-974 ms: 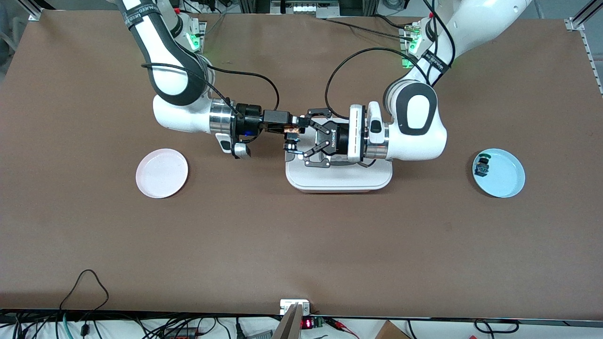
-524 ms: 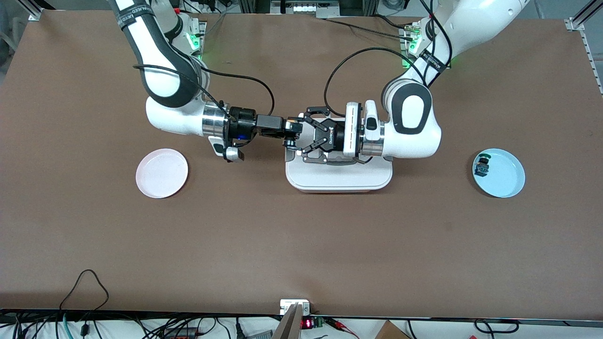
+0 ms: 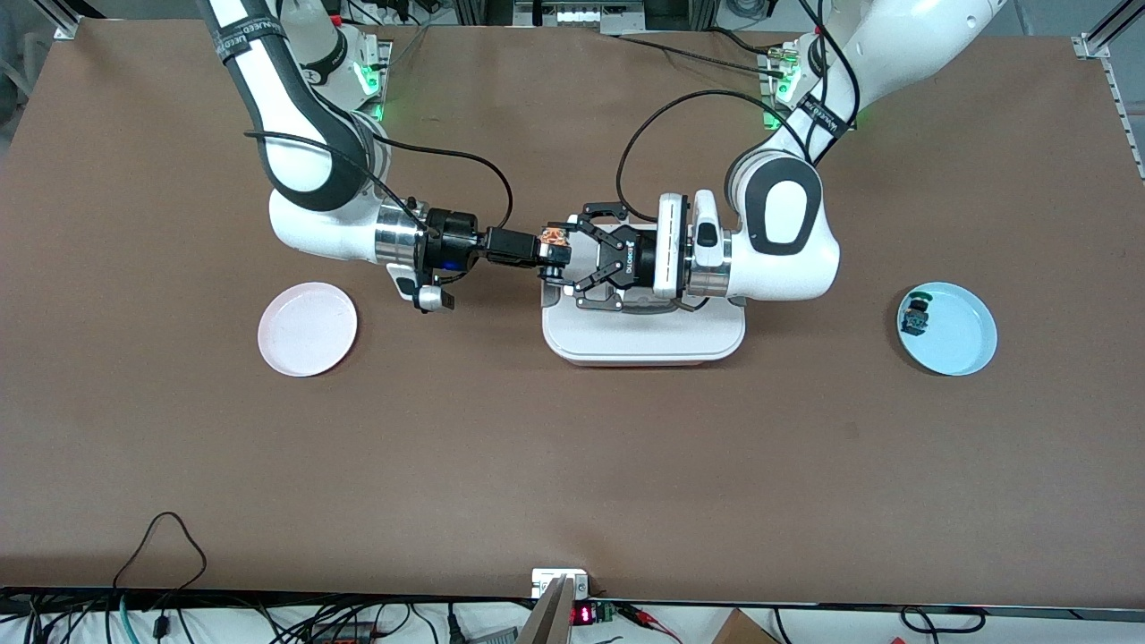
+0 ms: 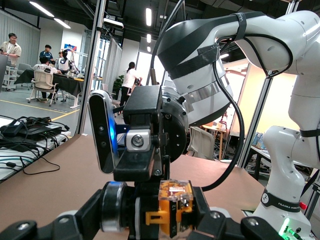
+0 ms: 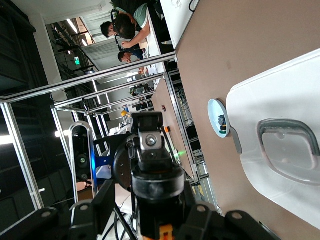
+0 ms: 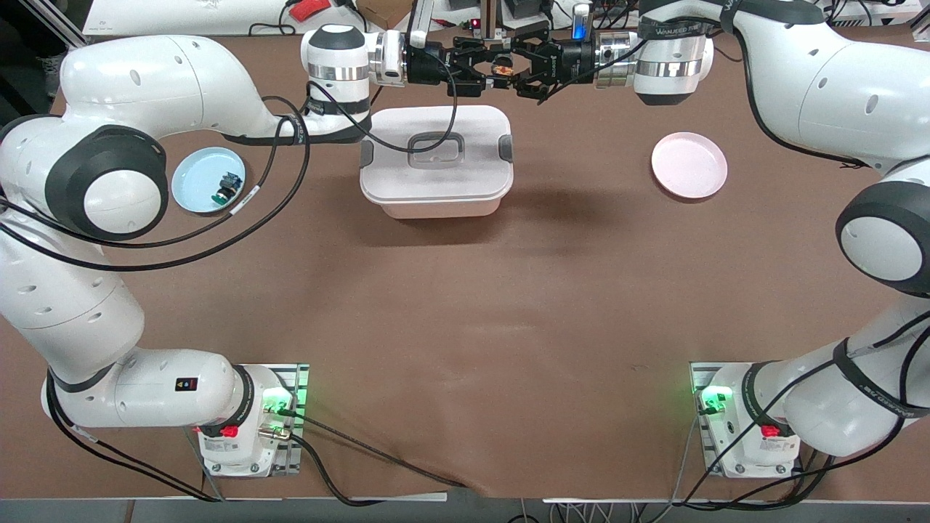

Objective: Transfer orange switch to right arm and place
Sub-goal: 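Grasp the switch with the right gripper from the left gripper, then open the left gripper and withdraw while the right gripper carries switch, then lower the switch onto the white plate with the right gripper, then open the right gripper and raise it away from the plate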

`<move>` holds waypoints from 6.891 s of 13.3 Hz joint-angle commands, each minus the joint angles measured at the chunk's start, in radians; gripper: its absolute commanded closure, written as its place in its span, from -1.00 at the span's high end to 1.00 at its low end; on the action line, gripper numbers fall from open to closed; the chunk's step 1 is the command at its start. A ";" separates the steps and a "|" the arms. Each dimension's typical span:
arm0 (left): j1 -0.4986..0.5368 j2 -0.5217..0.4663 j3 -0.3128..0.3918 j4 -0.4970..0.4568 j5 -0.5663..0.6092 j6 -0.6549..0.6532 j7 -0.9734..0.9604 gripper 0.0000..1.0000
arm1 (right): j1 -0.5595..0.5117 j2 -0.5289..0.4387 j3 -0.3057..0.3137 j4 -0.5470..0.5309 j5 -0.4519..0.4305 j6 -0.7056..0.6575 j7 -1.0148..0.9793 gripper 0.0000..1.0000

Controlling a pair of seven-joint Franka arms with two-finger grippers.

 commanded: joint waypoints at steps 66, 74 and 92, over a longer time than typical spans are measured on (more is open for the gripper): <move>0.004 -0.442 0.558 0.199 1.595 -0.566 -2.054 1.00 | -0.453 0.144 -0.018 -0.269 -1.822 0.543 0.454 -1.00; 0.014 -0.442 0.561 0.200 1.591 -0.567 -2.055 1.00 | -0.468 0.124 -0.018 -0.255 -1.822 0.540 0.413 0.68; 0.019 -0.441 0.571 0.199 1.591 -0.567 -2.046 1.00 | -0.438 -0.322 0.013 0.282 -1.805 -0.490 0.339 1.00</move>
